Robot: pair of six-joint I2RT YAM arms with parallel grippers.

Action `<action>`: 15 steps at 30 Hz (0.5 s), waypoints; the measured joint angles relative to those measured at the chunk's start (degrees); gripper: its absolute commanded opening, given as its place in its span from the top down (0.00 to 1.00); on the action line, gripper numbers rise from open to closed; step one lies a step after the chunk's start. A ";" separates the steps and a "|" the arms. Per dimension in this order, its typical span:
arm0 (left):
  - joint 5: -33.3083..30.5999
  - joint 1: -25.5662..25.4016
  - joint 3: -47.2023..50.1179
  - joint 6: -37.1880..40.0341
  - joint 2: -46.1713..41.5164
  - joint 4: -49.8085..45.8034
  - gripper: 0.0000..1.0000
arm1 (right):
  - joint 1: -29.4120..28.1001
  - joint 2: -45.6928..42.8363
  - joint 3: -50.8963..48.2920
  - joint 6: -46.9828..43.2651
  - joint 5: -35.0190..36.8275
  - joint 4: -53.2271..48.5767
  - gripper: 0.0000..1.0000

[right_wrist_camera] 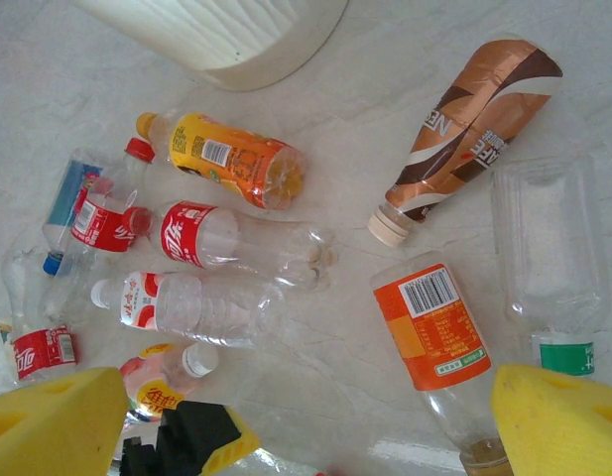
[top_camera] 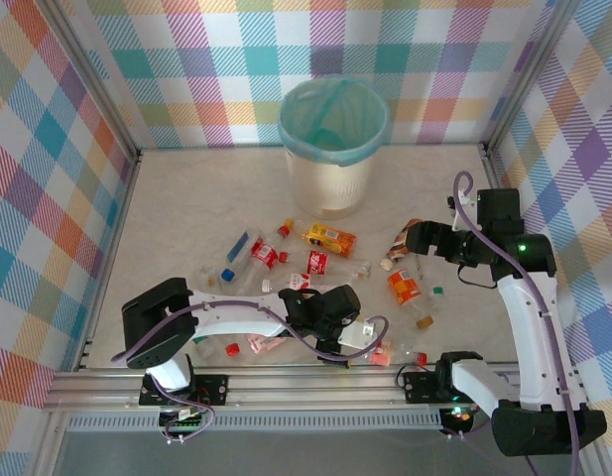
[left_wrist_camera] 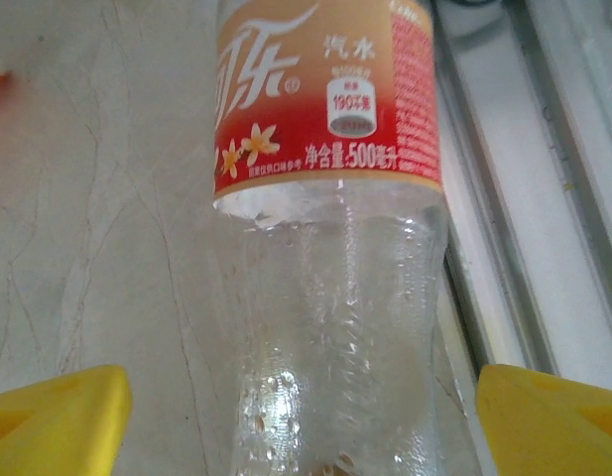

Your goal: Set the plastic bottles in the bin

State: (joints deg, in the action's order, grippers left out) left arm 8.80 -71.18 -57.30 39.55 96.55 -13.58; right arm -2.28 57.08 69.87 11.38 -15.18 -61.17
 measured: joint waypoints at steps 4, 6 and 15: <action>-1.05 -0.02 -1.31 0.74 3.32 -0.26 0.23 | 0.00 0.02 0.02 -0.17 0.44 -0.02 0.05; -1.49 -0.04 -1.92 0.92 4.81 -0.26 0.28 | 0.00 0.02 0.13 -0.28 0.72 -0.07 0.05; -3.34 0.02 -2.97 2.03 5.62 -2.43 0.44 | 0.00 0.04 3.19 -1.55 1.90 -0.46 0.05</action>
State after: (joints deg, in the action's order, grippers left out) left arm 5.45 -71.16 -60.27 41.58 102.17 -16.01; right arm -2.28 57.12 73.06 9.82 -13.28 -61.63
